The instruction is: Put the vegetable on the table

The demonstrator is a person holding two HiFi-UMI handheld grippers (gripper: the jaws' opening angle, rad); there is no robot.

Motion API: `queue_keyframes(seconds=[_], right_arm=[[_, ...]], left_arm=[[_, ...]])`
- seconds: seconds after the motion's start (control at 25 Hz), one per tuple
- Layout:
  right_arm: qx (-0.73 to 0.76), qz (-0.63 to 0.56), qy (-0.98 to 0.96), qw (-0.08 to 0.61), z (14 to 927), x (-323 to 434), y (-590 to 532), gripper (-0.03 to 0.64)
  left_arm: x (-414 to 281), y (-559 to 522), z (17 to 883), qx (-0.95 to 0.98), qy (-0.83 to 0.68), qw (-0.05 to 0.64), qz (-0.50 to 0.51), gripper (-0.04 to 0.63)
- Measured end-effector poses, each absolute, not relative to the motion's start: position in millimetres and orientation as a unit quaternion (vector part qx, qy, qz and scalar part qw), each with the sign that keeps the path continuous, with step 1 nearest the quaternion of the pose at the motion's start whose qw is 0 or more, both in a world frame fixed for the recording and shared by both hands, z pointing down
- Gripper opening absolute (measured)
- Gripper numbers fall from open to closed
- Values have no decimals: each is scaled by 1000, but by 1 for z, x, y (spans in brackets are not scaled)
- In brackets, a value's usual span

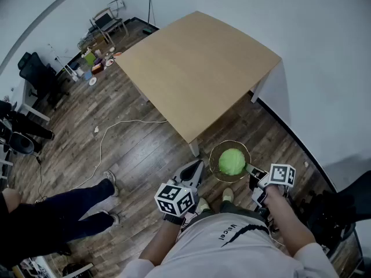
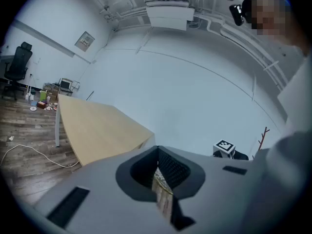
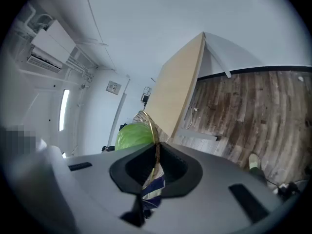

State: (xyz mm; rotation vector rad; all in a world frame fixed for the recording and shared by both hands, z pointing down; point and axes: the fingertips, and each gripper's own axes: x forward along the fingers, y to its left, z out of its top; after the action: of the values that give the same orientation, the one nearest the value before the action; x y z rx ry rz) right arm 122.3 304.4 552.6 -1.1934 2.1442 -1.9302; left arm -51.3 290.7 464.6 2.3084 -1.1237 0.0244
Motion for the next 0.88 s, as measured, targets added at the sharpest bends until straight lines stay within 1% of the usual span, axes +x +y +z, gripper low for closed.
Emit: queue_keyframes(seconds=[0.88], right_arm=[[-353, -621, 700, -1, 556, 148, 275, 38]], left_arm=[[-16, 272, 466, 852, -443, 277, 21, 12]])
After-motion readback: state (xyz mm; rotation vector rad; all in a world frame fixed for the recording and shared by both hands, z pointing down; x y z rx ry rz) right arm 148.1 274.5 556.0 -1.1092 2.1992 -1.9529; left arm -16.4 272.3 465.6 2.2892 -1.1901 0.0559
